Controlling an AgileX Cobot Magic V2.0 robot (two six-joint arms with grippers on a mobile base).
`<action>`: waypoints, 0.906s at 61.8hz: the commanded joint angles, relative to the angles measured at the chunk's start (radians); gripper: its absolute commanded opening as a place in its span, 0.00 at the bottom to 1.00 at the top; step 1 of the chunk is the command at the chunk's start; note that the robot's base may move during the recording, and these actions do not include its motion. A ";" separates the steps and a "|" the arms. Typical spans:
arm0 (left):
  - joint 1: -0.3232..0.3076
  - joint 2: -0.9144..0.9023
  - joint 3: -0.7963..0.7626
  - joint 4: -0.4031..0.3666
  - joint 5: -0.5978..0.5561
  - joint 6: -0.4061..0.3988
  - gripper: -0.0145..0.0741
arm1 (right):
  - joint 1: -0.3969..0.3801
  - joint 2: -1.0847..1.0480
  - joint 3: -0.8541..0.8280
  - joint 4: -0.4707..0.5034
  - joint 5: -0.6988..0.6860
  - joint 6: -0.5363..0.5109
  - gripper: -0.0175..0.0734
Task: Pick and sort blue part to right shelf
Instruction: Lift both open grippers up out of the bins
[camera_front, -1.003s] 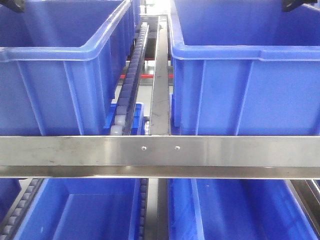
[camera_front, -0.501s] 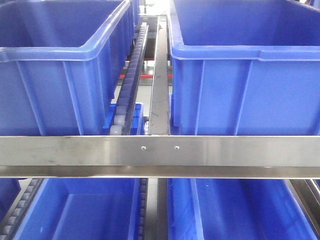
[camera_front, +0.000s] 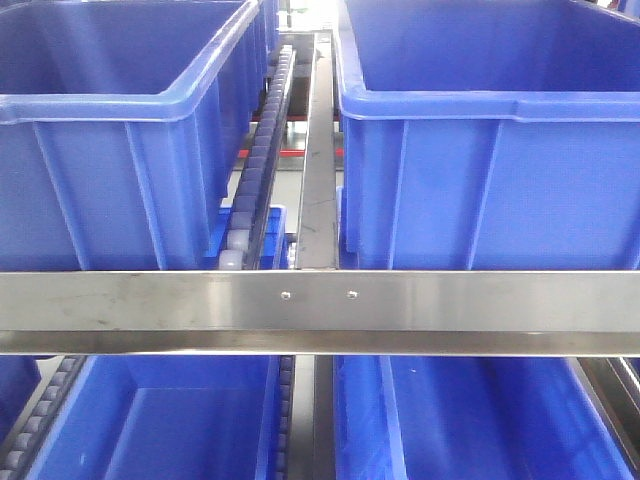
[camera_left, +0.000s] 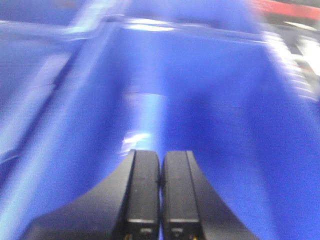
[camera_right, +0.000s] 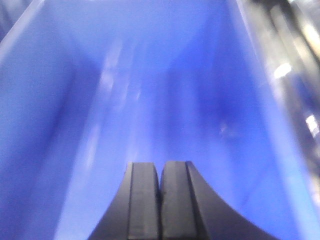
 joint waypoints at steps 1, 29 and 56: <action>0.006 -0.088 0.038 -0.013 -0.118 0.001 0.32 | -0.007 -0.082 0.014 0.008 -0.128 -0.003 0.25; 0.006 -0.500 0.390 -0.013 -0.114 0.001 0.32 | -0.007 -0.498 0.395 0.008 -0.228 -0.003 0.25; 0.006 -0.617 0.441 -0.013 -0.113 0.001 0.32 | -0.007 -0.715 0.494 0.008 -0.212 -0.003 0.25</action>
